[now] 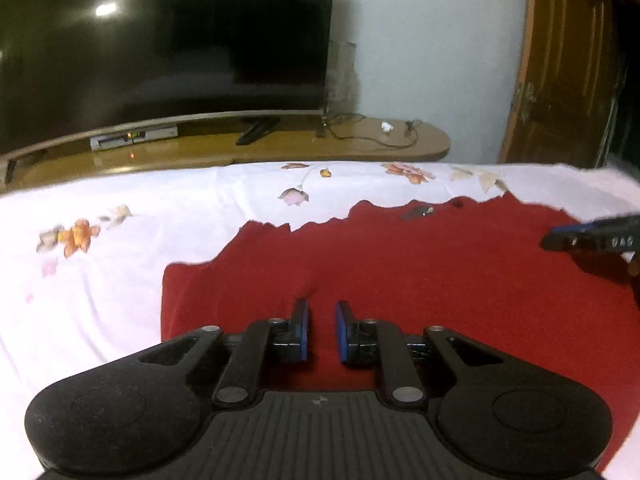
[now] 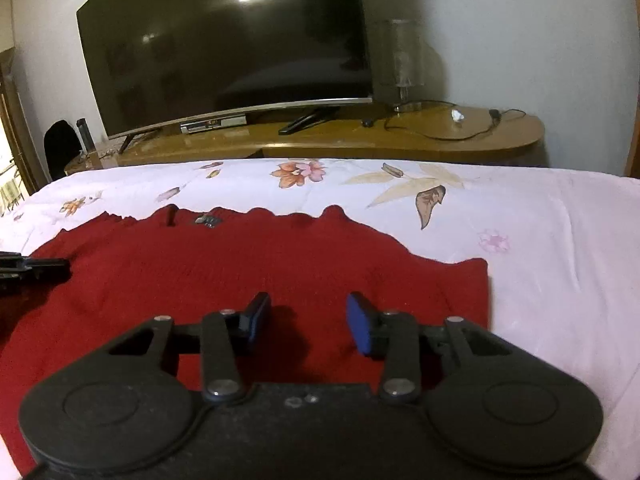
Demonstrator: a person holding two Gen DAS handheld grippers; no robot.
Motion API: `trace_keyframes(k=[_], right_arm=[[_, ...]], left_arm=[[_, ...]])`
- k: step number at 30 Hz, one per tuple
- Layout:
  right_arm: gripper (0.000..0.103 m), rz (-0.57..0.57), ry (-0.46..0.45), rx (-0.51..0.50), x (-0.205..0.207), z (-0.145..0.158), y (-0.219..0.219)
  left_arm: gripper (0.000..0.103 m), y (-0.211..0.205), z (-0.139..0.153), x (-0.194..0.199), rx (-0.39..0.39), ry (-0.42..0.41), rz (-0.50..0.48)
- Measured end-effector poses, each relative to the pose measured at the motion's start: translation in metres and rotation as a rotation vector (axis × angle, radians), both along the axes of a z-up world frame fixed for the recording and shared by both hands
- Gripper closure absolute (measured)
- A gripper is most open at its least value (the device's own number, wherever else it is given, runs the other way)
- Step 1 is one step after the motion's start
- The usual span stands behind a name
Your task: Fold small clothes
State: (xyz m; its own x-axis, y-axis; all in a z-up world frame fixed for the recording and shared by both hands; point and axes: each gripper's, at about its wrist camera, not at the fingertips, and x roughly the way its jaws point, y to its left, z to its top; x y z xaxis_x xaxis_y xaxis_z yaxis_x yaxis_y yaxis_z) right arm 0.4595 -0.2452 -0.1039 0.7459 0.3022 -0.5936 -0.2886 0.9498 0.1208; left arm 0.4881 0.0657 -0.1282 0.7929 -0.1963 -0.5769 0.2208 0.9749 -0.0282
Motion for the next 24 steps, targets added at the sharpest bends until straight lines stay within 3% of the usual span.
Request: trace_keyframes(k=[2,4,5,6,8,10,11,13,15,16,20,24], right_arm=[[0.062,-0.011,-0.014,-0.015,0.000,0.006,0.012],[0.058,-0.002,-0.054,0.023,0.001,0.012,0.023],[0.057,-0.005,-0.059,0.024,0.006,0.013,0.034],[0.057,-0.011,-0.045,0.020,0.013,0.012,0.044],[0.057,-0.005,-0.005,0.028,0.028,0.005,0.062],[0.052,-0.015,0.014,-0.048,0.036,-0.008,0.073],[0.052,-0.023,0.017,-0.029,0.037,-0.008,0.069],[0.046,-0.036,0.020,-0.028,0.038,-0.005,0.059],[0.050,-0.062,0.006,-0.056,0.033,-0.002,0.050],[0.052,-0.065,-0.003,-0.062,0.028,0.002,0.047],[0.050,0.082,-0.056,0.019,-0.009,0.019,0.038],[0.042,0.252,-0.046,-0.017,-0.033,0.017,0.068]], left_arm=[[0.085,-0.013,0.009,0.004,0.018,-0.017,0.010],[0.049,-0.028,0.017,0.011,0.045,-0.061,-0.005],[0.016,-0.037,0.018,0.017,0.074,-0.082,0.010],[0.006,-0.044,0.017,0.026,0.110,-0.088,0.026],[0.006,-0.050,0.004,0.045,0.165,-0.010,0.036],[0.006,-0.031,-0.004,0.054,0.047,0.057,0.061],[0.006,-0.021,-0.003,0.055,0.020,0.073,0.082],[0.006,-0.011,0.000,0.050,0.072,0.064,0.119],[0.019,-0.002,0.007,0.035,0.088,0.046,0.140],[0.020,0.000,0.012,0.026,0.087,0.036,0.137],[0.021,-0.014,0.028,-0.017,0.029,-0.044,0.020],[0.020,-0.060,0.022,-0.033,0.103,-0.068,-0.080]])
